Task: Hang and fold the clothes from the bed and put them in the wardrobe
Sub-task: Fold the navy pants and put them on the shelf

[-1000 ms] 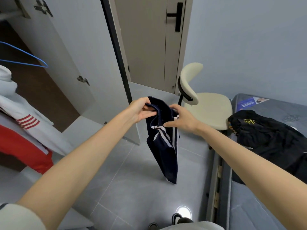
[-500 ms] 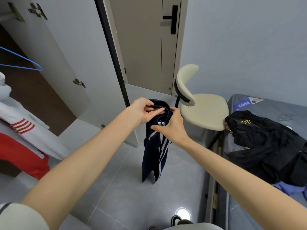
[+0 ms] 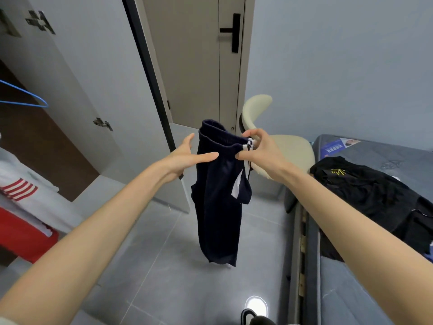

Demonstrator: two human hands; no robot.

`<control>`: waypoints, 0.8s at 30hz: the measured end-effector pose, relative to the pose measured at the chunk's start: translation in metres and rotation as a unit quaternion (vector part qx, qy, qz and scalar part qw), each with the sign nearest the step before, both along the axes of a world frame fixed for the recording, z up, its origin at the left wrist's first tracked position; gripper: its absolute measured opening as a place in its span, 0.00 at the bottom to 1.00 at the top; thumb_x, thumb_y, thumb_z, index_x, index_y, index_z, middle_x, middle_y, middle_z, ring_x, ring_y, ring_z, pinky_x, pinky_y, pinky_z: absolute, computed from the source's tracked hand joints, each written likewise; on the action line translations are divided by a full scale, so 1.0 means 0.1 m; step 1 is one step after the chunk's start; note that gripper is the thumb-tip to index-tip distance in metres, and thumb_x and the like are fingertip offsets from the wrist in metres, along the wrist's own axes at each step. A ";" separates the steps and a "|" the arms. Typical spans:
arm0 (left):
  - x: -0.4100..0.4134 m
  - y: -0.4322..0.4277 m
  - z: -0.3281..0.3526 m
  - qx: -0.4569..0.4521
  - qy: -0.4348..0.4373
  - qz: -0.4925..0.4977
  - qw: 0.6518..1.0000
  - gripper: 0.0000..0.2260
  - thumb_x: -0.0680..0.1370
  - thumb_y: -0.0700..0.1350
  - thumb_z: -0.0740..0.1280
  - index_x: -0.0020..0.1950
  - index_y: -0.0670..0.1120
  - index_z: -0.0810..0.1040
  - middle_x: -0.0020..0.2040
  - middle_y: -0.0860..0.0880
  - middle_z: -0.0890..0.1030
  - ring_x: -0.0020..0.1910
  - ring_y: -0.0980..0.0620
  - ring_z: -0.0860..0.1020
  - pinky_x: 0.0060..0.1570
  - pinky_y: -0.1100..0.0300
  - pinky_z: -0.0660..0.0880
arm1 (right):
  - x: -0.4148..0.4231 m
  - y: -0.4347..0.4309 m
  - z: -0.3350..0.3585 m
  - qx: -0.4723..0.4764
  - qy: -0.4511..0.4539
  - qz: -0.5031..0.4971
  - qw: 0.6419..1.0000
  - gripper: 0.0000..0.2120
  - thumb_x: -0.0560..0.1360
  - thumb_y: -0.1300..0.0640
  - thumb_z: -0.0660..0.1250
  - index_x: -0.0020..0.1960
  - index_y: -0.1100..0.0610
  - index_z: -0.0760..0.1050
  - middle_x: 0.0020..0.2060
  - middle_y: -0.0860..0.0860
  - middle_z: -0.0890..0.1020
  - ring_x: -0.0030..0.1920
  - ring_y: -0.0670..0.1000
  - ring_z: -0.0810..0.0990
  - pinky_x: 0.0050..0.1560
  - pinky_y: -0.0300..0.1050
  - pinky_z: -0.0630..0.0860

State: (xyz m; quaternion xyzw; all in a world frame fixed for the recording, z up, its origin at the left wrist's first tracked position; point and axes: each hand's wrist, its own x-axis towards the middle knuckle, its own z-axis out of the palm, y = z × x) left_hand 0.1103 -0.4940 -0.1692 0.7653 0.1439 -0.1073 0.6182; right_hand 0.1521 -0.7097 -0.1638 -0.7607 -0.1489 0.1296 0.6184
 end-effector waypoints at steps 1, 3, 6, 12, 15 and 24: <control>0.01 -0.04 -0.04 -0.008 -0.025 -0.022 0.999 0.47 0.63 0.54 0.78 0.77 0.51 0.56 0.75 0.51 0.63 0.73 0.52 0.62 0.68 0.56 0.63 | 0.01 -0.02 0.05 0.007 0.010 0.021 1.000 0.21 0.67 0.71 0.71 0.56 0.57 0.72 0.42 0.56 0.80 0.42 0.51 0.80 0.49 0.47 0.77; 0.04 -0.11 -0.09 -0.019 -0.058 -0.057 0.996 0.36 0.65 0.53 0.76 0.71 0.49 0.67 0.65 0.53 0.76 0.64 0.56 0.73 0.62 0.61 0.70 | 0.03 -0.09 0.09 0.024 0.026 0.051 0.998 0.20 0.68 0.71 0.71 0.57 0.59 0.74 0.45 0.57 0.82 0.46 0.52 0.82 0.52 0.45 0.78; 0.07 -0.20 -0.18 -0.017 -0.085 -0.050 0.995 0.16 0.73 0.51 0.72 0.59 0.51 0.77 0.54 0.56 0.82 0.54 0.60 0.79 0.52 0.66 0.75 | 0.06 -0.25 0.02 0.017 0.032 0.015 0.999 0.21 0.70 0.68 0.72 0.60 0.58 0.73 0.49 0.55 0.82 0.48 0.49 0.82 0.51 0.40 0.79; 0.16 -0.55 -0.37 0.077 -0.165 -0.131 0.975 0.09 0.80 0.42 0.64 0.60 0.48 0.75 0.53 0.55 0.80 0.48 0.65 0.78 0.45 0.75 0.73 | 0.13 -0.67 -0.27 -0.227 -0.128 -0.027 0.965 0.12 0.77 0.59 0.65 0.58 0.56 0.67 0.46 0.50 0.77 0.43 0.46 0.74 0.40 0.31 0.68; 0.35 -0.82 -0.38 0.126 -0.221 -0.158 0.954 0.12 0.79 0.38 0.65 0.62 0.43 0.76 0.57 0.51 0.80 0.55 0.55 0.77 0.55 0.68 0.72 | 0.19 -0.92 -0.30 -0.243 -0.187 -0.044 0.951 0.12 0.79 0.61 0.62 0.61 0.60 0.66 0.53 0.49 0.73 0.53 0.50 0.73 0.48 0.36 0.67; 1.26 -1.43 -0.34 0.263 -0.253 -0.207 0.908 0.04 0.80 0.43 0.63 0.52 0.51 0.75 0.45 0.54 0.77 0.52 0.48 0.67 0.52 0.55 0.66 | 0.82 -1.71 -0.12 -0.319 -0.200 -0.083 0.923 0.13 0.80 0.58 0.61 0.63 0.59 0.69 0.52 0.51 0.75 0.49 0.51 0.72 0.48 0.49 0.72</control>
